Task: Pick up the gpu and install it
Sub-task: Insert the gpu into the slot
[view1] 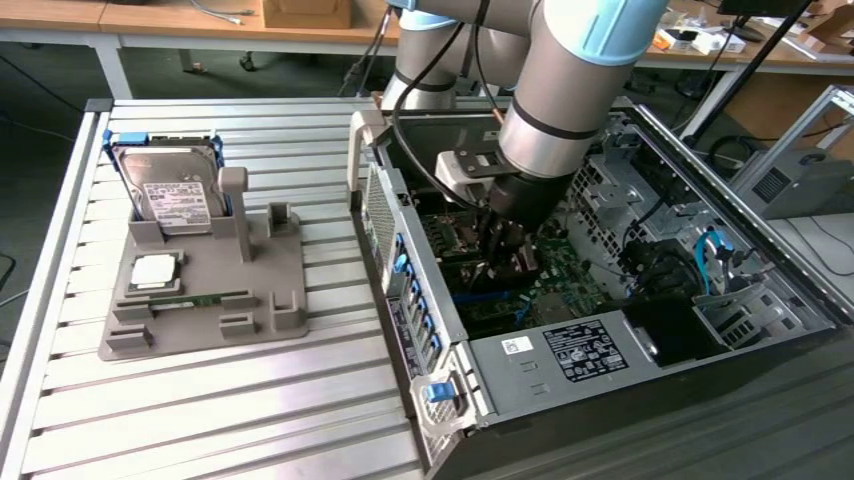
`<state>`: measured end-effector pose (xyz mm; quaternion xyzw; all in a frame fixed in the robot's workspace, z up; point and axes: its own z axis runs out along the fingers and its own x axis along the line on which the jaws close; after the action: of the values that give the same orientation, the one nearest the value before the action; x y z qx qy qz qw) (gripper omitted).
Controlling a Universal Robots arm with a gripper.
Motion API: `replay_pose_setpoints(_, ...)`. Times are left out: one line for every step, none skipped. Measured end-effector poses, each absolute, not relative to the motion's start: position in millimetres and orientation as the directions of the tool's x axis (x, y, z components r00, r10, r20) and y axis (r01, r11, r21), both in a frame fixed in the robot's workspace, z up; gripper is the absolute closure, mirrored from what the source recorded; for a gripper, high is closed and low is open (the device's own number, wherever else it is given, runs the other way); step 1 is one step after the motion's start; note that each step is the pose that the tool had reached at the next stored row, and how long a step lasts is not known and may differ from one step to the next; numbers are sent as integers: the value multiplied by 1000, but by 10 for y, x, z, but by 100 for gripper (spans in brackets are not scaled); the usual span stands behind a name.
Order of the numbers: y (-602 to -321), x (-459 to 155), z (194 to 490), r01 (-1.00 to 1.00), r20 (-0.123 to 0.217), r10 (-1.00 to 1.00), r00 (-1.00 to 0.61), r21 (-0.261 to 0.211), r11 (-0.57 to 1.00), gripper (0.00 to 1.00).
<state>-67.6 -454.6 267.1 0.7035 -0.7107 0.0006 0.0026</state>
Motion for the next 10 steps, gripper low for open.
replay_pose_setpoints(-4546, -676, 2671, -1000, 5, -1000, -10, 3, 10, 73)
replay_pose_setpoints(-4546, -676, 2671, -1000, 5, -1000, -10, 3, 10, 73)
replay_pose_setpoints(-4546, -676, 2670, -1000, 5, -1000, -10, 3, 10, 73)
replay_pose_setpoints(-4546, -676, 2670, -1000, 5, -1000, -10, 3, 10, 73)
replay_pose_setpoints(-4546, -676, 2670, -1000, 4, -1000, -10, 3, 10, 73)
replay_pose_setpoints(-4546, -676, 2670, -1000, 5, -1000, -10, 3, 10, 73)
replay_pose_setpoints(-4546, -676, 2669, -1000, 4, -1000, -10, 3, 10, 73)
replay_pose_setpoints(-4546, -676, 2669, -1000, 4, -1000, -12, 3, 12, 73)
replay_pose_setpoints(-4545, -674, 2669, -1000, 4, -1000, -17, 3, 17, 73)
replay_pose_setpoints(-4546, -670, 2668, -1000, 4, -1000, -20, 3, 20, 73)
